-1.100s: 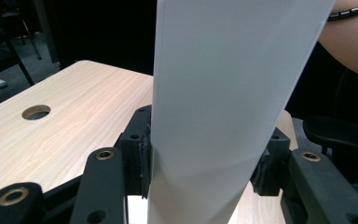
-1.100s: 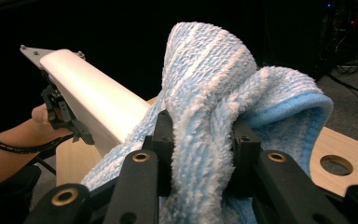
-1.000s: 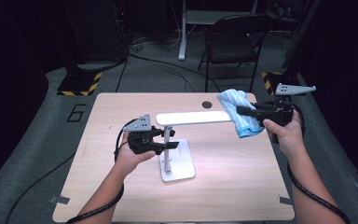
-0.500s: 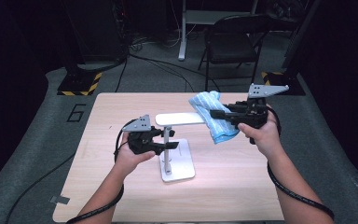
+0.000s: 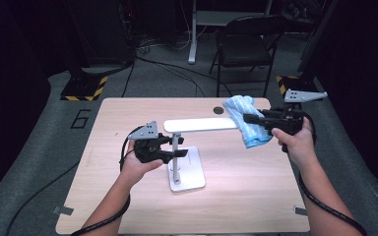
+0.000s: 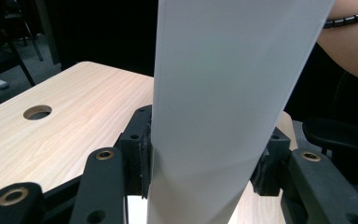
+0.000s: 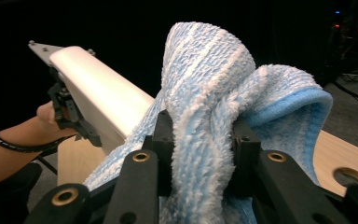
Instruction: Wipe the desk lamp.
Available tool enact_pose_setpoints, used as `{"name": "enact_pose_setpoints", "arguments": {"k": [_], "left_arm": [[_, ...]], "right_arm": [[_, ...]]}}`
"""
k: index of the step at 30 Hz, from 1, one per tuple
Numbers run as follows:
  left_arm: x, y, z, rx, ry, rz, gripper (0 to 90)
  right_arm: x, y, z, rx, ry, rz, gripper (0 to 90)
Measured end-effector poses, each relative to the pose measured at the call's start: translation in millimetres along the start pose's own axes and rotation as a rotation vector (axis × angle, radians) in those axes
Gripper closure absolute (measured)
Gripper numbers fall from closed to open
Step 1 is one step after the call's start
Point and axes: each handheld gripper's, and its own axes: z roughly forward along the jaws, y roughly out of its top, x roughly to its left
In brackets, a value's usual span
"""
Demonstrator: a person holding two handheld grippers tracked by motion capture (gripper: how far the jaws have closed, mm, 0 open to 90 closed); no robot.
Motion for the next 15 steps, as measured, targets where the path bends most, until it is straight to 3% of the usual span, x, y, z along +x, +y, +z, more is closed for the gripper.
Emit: {"name": "enact_pose_setpoints", "arguments": {"k": [4,8,12,15], "left_arm": [[0.1,0.3,0.4,0.003,-0.003,-0.002,50.5],[1.0,0.2,0.9,0.0,-0.008,-0.01,50.3],[1.1,-0.6,2.1,-0.011,-0.01,-0.019,50.1],[0.9,-0.7,2.3,-0.009,-0.011,-0.022,49.9]], "right_arm": [[-9.9,-5.7,-12.5,-0.008,-0.027,0.026,69.4],[-14.8,-9.2,-15.3,-0.023,-0.02,0.057,69.4],[-8.0,-4.7,-5.4,-0.018,-0.009,0.058,69.4],[7.4,2.6,13.3,-0.011,0.021,0.033,69.5]]}}
